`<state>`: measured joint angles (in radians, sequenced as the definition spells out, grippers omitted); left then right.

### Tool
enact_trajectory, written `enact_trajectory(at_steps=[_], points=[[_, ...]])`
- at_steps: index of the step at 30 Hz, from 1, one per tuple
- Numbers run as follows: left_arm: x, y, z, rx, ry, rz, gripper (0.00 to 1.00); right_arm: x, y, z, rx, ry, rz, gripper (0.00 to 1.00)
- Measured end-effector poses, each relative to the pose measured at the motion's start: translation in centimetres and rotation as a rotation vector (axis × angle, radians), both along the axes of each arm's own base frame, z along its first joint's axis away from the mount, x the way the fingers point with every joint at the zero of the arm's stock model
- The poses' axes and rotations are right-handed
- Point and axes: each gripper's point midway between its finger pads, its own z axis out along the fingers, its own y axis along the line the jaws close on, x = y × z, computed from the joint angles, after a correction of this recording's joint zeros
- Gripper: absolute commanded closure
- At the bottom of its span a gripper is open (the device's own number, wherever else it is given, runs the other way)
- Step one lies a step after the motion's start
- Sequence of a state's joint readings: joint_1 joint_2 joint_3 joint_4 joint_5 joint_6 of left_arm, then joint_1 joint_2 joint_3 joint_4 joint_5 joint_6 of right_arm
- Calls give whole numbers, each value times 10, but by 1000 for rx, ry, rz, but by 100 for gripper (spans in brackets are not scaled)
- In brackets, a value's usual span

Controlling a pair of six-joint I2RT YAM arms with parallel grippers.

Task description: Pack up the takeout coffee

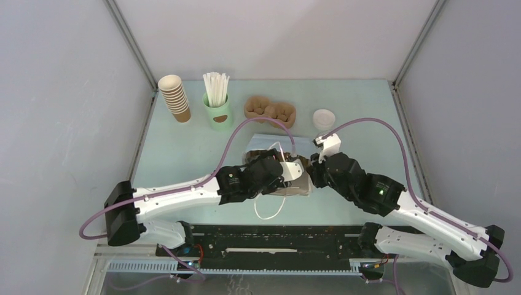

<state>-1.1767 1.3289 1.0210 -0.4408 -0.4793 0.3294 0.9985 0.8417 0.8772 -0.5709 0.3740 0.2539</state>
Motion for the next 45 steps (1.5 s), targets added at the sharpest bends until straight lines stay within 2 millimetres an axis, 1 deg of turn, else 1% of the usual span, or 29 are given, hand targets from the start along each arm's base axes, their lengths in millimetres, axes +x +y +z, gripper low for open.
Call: enact_trajectory(at_steps=[2,4,7,9,11,12,14,15,16,18,22,25,28,30,32,35,39,42,45], points=[[0,-1,1,-10,1,5,55,2,-3,-1,23,17,-64,67],[0,-1,1,-15,3,9,55,2,-7,-4,42,36,-127,57],[0,-1,1,-18,4,11,55,1,-11,-6,68,52,-197,52],[0,-1,1,-19,4,12,55,0,-11,-6,78,53,-219,51],[1,-1,1,-19,2,16,55,-1,-8,-8,81,54,-229,58],[1,-1,0,-19,2,18,56,0,-6,-11,73,51,-233,66],[1,-1,-1,-19,3,23,55,0,-1,-19,52,49,-234,84],[2,-1,-1,-18,2,25,56,1,2,-26,32,50,-239,90],[2,-1,-1,-18,2,26,56,1,4,-33,7,48,-240,93],[2,1,-2,-9,0,32,56,0,6,-42,-36,34,-243,96],[1,4,2,-11,-6,35,57,-1,5,-41,-57,-10,-226,99],[-2,6,7,-24,-53,22,57,-4,6,-39,-57,-37,-179,100],[-5,7,6,-20,-83,2,57,-6,4,-37,-46,-61,-144,100],[-3,7,6,-14,-110,10,57,-7,3,-36,-36,-73,-129,100],[3,6,8,-13,-139,33,59,-7,3,-36,-34,-87,-117,100],[10,4,7,-13,-175,64,59,-7,5,-43,-50,-98,-94,100],[13,8,-4,3,-211,84,58,-8,9,-56,-87,-100,-55,100],[14,8,-7,4,-225,76,57,-6,13,-57,-81,-105,-36,100],[12,1,-7,-8,-223,36,56,-5,14,-56,-56,-100,-16,100]])
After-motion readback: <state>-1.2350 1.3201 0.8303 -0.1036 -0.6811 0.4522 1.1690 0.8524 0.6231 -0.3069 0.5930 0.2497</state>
